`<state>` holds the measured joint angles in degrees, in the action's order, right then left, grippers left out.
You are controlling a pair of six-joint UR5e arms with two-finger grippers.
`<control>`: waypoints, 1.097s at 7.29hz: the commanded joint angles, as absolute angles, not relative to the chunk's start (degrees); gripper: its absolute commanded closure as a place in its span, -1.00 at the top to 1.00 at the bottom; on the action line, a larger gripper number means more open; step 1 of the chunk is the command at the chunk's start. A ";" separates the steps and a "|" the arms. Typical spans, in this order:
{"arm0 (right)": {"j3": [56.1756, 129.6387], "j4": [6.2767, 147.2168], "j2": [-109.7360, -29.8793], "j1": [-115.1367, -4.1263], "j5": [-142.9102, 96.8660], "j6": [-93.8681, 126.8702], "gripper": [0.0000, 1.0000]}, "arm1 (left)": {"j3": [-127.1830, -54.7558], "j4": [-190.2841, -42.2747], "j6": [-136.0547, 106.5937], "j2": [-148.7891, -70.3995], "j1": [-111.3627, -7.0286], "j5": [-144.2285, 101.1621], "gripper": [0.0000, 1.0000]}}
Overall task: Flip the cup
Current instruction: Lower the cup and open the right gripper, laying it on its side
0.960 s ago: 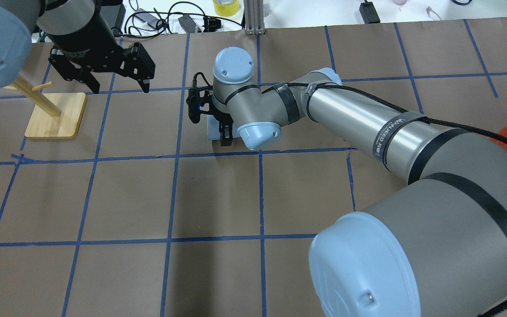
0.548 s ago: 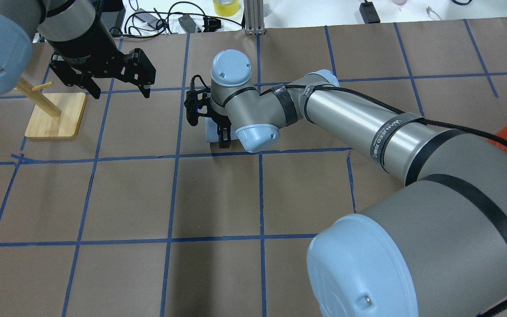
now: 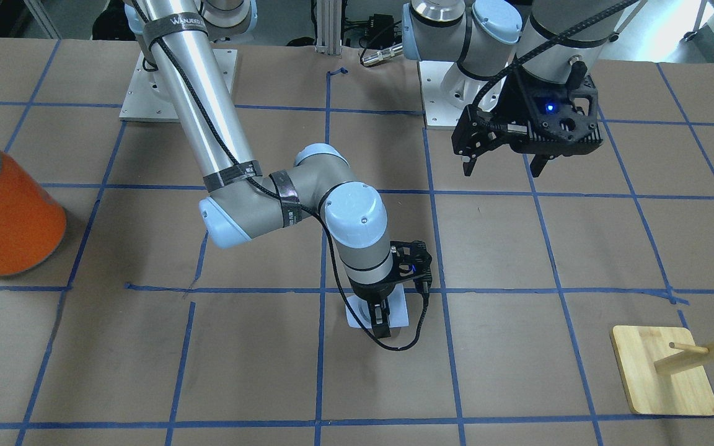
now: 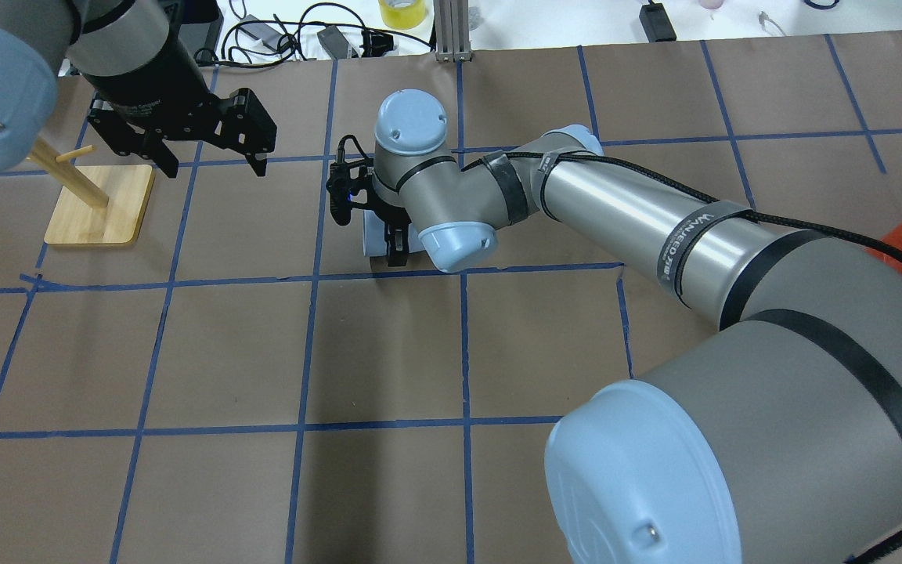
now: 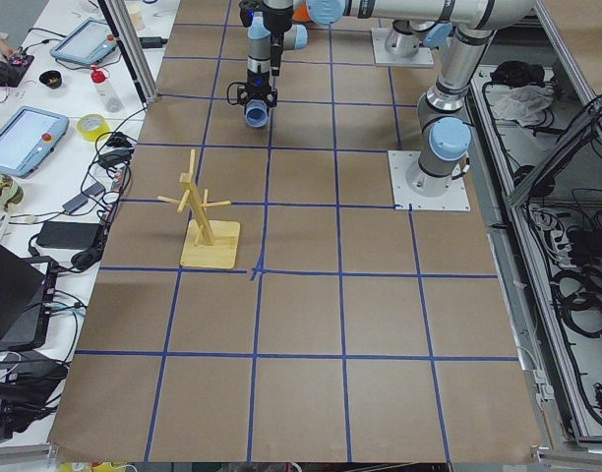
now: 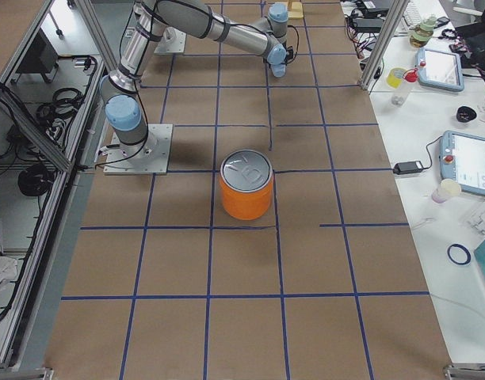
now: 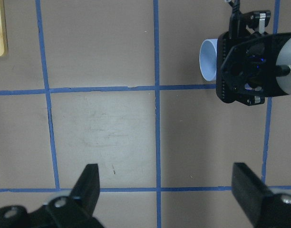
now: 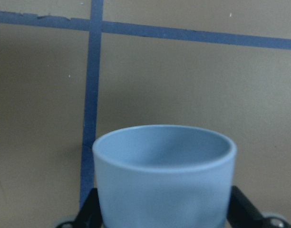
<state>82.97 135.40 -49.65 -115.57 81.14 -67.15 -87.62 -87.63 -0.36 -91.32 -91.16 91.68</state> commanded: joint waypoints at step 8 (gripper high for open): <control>91.29 122.56 -68.61 -105.87 88.33 -27.27 1.00 | -89.98 -87.11 9.31 -92.28 -83.78 86.06 1.00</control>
